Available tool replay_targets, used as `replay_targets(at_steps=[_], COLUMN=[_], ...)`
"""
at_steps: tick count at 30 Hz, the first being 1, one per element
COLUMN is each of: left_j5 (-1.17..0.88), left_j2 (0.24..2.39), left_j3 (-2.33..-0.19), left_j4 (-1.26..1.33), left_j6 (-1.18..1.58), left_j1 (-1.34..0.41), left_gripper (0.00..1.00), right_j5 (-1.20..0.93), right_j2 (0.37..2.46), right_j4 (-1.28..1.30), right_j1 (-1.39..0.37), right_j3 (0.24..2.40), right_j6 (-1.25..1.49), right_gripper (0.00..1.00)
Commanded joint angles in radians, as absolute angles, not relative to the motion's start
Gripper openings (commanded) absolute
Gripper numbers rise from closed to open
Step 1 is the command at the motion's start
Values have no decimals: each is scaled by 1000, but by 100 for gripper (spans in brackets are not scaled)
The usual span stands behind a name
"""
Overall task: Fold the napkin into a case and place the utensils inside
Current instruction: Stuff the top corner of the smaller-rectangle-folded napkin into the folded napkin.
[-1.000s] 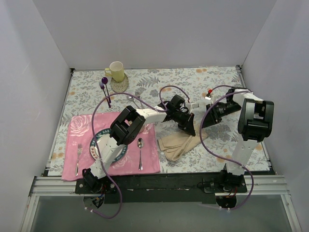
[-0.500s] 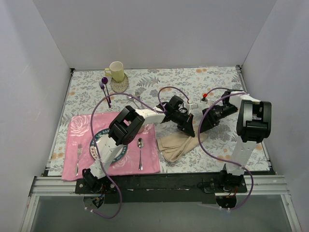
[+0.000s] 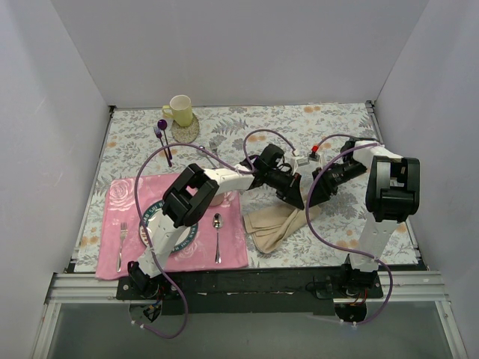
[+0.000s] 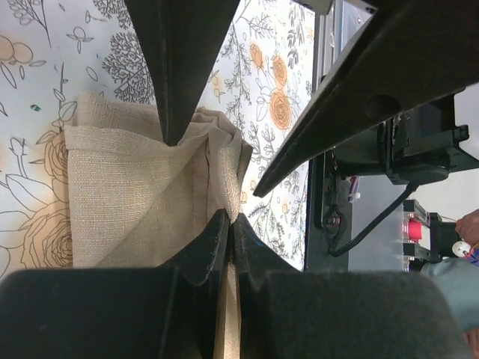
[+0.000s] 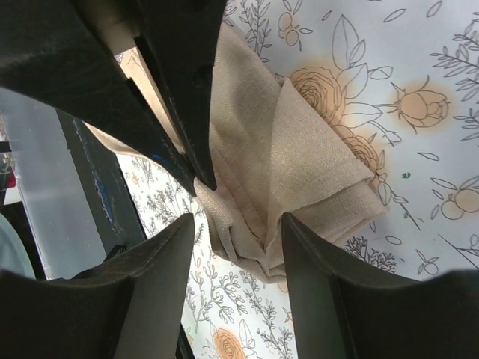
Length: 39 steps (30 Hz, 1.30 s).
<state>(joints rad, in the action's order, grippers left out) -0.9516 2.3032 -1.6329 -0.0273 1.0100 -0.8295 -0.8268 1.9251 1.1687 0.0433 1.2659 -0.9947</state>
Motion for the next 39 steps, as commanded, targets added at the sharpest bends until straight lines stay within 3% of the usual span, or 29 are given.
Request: replay_targets(at_steps=[1, 5, 6, 9, 11, 12, 14, 18, 25, 35, 38, 39], left_j5=[-977, -973, -968, -960, -962, -960, -959, -963, -976, -980, -979, -974], left_j2=[2217, 2217, 2215, 2214, 2210, 2210, 2212, 2212, 2207, 2189, 2189, 2186], left_j3=[-1605, -1595, -1592, -1578, -1566, -1565, -1563, -1552, -1545, -1517, -1528, -1525], left_j4=[-6, -6, -6, 26, 38, 43, 43, 57, 87, 118, 95, 97], left_j6=[1019, 1022, 1022, 1037, 1057, 1057, 1058, 1065, 1077, 1086, 1072, 1069], left_j1=[-833, -831, -830, -822, -819, -819, -818, -816, -813, -811, -811, -811], left_gripper=[0, 0, 0, 0, 0, 0, 0, 0, 0, 0, 0, 5], right_j5=[-859, -862, -861, -862, -865, -867, -873, -873, -853, -845, -844, -842], right_j2=[1893, 1905, 1913, 1930, 1939, 1945, 1942, 1922, 1910, 1914, 1914, 1913], right_j4=[1206, 1206, 1206, 1215, 1226, 1232, 1252, 1270, 1236, 1235, 1233, 1232], right_j1=[22, 12, 11, 8, 6, 5, 5, 3, -29, -37, -37, -37], right_j3=[1278, 1278, 1279, 1292, 1301, 1308, 1312, 1293, 1258, 1259, 1261, 1259], right_j6=[-1049, -1058, -1061, -1071, -1075, -1078, -1092, -1126, -1140, -1152, -1147, -1140], right_gripper=[55, 39, 29, 17, 20, 32, 47, 53, 43, 1, 1, 1])
